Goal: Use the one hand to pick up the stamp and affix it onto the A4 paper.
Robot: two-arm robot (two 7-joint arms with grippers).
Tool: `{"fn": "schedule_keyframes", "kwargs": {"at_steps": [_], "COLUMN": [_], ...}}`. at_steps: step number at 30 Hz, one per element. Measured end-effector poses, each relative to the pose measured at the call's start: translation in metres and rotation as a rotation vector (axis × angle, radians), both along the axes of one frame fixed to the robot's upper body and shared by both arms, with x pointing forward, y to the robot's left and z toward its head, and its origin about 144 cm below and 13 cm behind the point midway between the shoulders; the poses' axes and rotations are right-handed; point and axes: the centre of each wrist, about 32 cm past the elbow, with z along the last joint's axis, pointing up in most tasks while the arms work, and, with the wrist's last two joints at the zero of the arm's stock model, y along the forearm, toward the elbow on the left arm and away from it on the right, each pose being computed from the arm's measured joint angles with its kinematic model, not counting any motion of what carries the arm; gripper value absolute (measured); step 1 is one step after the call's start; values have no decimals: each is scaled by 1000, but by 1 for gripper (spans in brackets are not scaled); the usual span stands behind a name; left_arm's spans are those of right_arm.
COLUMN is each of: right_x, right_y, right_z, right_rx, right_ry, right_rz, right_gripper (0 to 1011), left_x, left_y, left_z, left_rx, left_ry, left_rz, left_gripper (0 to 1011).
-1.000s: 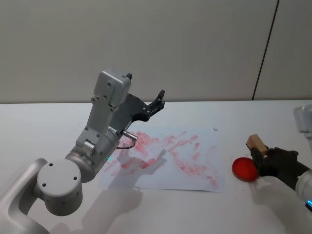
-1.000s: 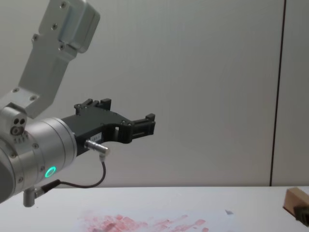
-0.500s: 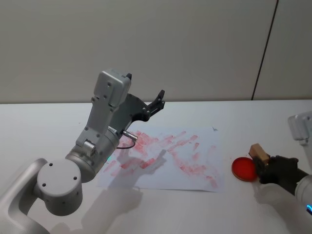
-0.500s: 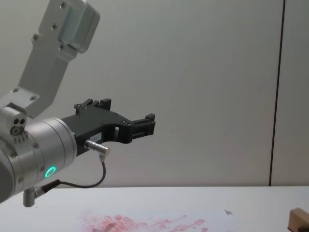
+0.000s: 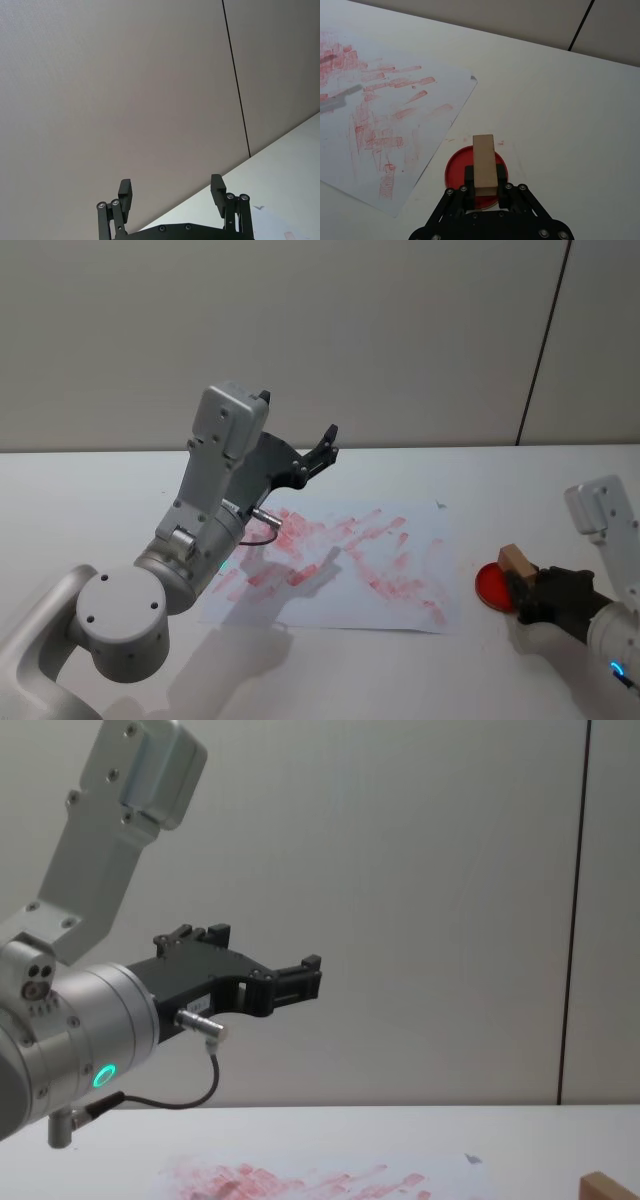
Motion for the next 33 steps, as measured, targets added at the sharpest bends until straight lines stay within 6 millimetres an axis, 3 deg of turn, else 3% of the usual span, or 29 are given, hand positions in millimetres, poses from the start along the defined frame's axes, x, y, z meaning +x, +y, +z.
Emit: {"fn": "schedule_keyframes", "kwargs": {"at_steps": [12,15,19,25,33], "right_x": [4,4,5,5,5], "right_y": [4,4,5,5,6], "right_z": [-3,-3,-4,-4,-4], "right_rx": [-6,-8,-9,-9,-10], "right_ry": [7,8,9,10,11], "right_rz": [11,12,13,15,16], "right_gripper": [555,701,772,960,1004], "left_x": [0,0,0,0,0], "left_y": [0,0,0,0,0], "left_z": [0,0,0,0,0], "left_rx": [0,0,0,0,0], "left_ry": [0,0,0,0,0], "left_rz": [0,0,0,0,0], "left_gripper": [1001,1002,1002,1001,1001]}}
